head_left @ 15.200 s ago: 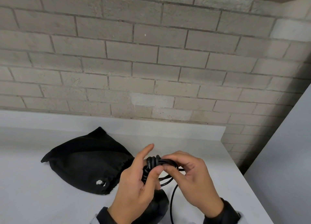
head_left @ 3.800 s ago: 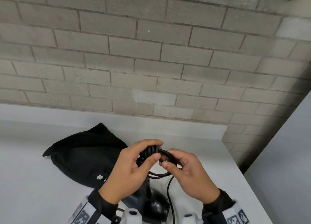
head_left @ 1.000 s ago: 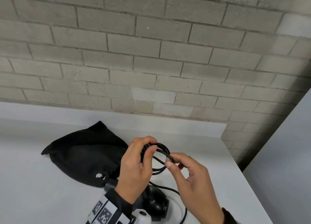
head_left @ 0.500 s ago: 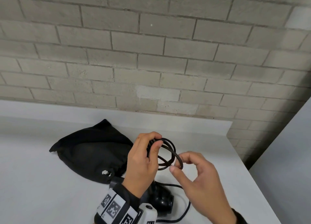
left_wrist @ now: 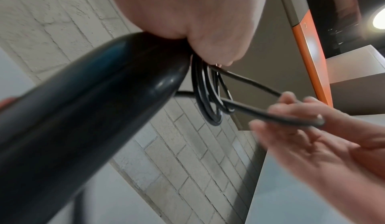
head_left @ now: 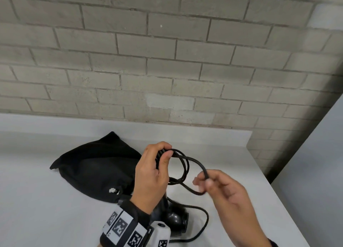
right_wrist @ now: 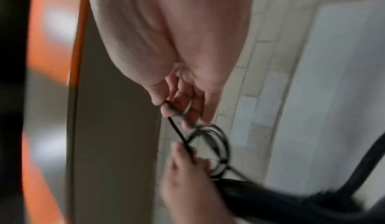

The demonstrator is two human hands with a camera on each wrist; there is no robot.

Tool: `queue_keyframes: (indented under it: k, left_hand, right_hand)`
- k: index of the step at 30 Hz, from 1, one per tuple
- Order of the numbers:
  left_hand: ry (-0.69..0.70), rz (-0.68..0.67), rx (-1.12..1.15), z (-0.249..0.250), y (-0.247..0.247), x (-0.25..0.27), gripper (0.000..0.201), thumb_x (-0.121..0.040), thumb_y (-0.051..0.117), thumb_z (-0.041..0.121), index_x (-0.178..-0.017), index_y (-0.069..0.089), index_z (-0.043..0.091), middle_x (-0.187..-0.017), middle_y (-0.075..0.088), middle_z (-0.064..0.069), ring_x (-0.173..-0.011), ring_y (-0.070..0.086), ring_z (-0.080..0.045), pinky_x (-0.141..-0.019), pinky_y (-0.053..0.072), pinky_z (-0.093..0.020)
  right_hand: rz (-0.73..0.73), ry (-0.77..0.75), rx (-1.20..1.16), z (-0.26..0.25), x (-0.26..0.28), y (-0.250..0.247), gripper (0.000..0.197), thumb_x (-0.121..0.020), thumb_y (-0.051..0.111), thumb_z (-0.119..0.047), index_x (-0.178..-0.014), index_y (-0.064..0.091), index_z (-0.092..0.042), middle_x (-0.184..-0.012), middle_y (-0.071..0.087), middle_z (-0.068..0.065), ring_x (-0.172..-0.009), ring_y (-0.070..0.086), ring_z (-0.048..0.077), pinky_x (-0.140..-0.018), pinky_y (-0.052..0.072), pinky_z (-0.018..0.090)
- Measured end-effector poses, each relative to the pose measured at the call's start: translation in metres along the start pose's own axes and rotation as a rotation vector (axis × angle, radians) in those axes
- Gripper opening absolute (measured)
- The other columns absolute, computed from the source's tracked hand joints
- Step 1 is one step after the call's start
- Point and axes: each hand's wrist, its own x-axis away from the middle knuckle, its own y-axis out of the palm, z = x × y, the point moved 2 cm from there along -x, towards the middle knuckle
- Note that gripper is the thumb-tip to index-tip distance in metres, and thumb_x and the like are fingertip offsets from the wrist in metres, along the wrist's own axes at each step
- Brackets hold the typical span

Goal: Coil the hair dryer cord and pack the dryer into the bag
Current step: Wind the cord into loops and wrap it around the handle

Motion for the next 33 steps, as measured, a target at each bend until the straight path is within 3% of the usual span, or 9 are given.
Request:
queue_keyframes:
  k: [2,4,6,8,11,15,26,30,33]
  left_hand:
    - [0.013,-0.017,0.002,0.0,0.0,0.0,0.021,-0.097,0.051,0.022,-0.105,0.064,0.007,-0.094,0.063,0.001,-0.088,0.06,-0.005,-0.08,0.046,-0.012]
    - [0.019,-0.032,0.012,0.001,0.001,0.002,0.021,-0.097,0.051,0.023,-0.104,0.064,0.008,-0.093,0.063,0.003,-0.088,0.06,-0.004,-0.08,0.045,-0.011]
    - [0.033,-0.053,0.02,0.003,0.002,0.004,0.019,-0.097,0.052,0.023,-0.105,0.063,0.01,-0.093,0.063,0.004,-0.087,0.06,-0.004,-0.079,0.045,-0.011]
    - [0.033,-0.058,0.018,0.004,0.003,0.005,0.019,-0.097,0.052,0.024,-0.104,0.063,0.011,-0.092,0.063,0.005,-0.086,0.06,-0.005,-0.078,0.046,-0.011]
    - [0.018,-0.048,0.011,0.001,0.001,0.004,0.019,-0.097,0.051,0.025,-0.105,0.063,0.013,-0.093,0.062,0.007,-0.084,0.059,-0.003,-0.076,0.045,-0.013]
    - [0.029,-0.047,0.006,0.001,-0.001,0.005,0.013,-0.097,0.051,0.027,-0.106,0.059,0.021,-0.092,0.061,0.009,-0.082,0.059,-0.004,-0.074,0.047,-0.018]
    - [0.023,-0.045,-0.016,0.0,-0.001,0.005,0.016,-0.097,0.051,0.022,-0.106,0.062,0.013,-0.095,0.06,0.009,-0.09,0.058,0.001,-0.082,0.043,-0.009]
    - [0.052,-0.06,-0.005,0.002,0.0,0.008,0.013,-0.097,0.051,0.022,-0.106,0.059,0.018,-0.094,0.06,0.006,-0.088,0.057,0.001,-0.081,0.043,-0.01]
    - [0.058,-0.071,-0.013,0.002,-0.001,0.007,0.012,-0.097,0.05,0.022,-0.107,0.058,0.02,-0.094,0.06,0.005,-0.088,0.057,0.0,-0.08,0.044,-0.011]
  right_hand:
    - [-0.063,0.175,-0.295,-0.006,0.005,-0.008,0.044,-0.071,0.082,-0.041,-0.091,0.072,-0.003,-0.059,0.046,0.005,-0.063,0.061,0.026,-0.085,0.056,0.034]
    - [-0.064,0.331,-0.419,-0.011,0.009,-0.015,0.056,-0.063,0.087,-0.041,-0.09,0.07,0.005,-0.054,0.039,0.005,-0.042,0.047,0.019,-0.064,0.057,0.035]
    - [-0.041,0.456,-0.449,-0.013,0.012,-0.018,0.046,-0.075,0.081,-0.037,-0.085,0.068,0.006,-0.05,0.035,0.005,-0.03,0.03,0.01,-0.039,0.044,0.027]
    - [-0.018,0.545,-0.434,-0.009,0.015,-0.018,0.038,-0.089,0.065,-0.031,-0.082,0.067,0.007,-0.049,0.038,0.01,-0.025,0.026,0.01,-0.033,0.036,0.02]
    - [-0.074,0.583,-0.266,0.005,0.017,-0.008,0.028,-0.085,0.062,-0.025,-0.09,0.069,0.002,-0.074,0.063,0.02,-0.027,0.037,0.015,-0.036,0.041,0.024]
    - [-0.29,0.549,0.024,0.013,0.017,0.013,0.024,-0.083,0.07,-0.031,-0.104,0.069,-0.018,-0.106,0.074,0.004,-0.037,0.052,0.014,-0.046,0.044,0.024]
    - [-0.739,0.282,-0.424,0.004,0.033,0.0,0.019,-0.093,0.065,-0.029,-0.097,0.073,-0.013,-0.065,0.064,0.006,-0.058,0.055,-0.001,-0.046,0.03,0.015]
    - [-0.558,0.484,-0.364,0.033,0.043,0.0,0.031,-0.082,0.073,-0.03,-0.111,0.072,-0.018,-0.095,0.072,0.008,-0.07,0.066,0.014,-0.064,0.047,0.02]
    - [-0.321,0.543,-0.258,0.045,0.031,0.016,0.055,-0.073,0.08,-0.043,-0.123,0.063,-0.028,-0.098,0.069,0.009,-0.058,0.064,0.016,-0.057,0.051,0.024]
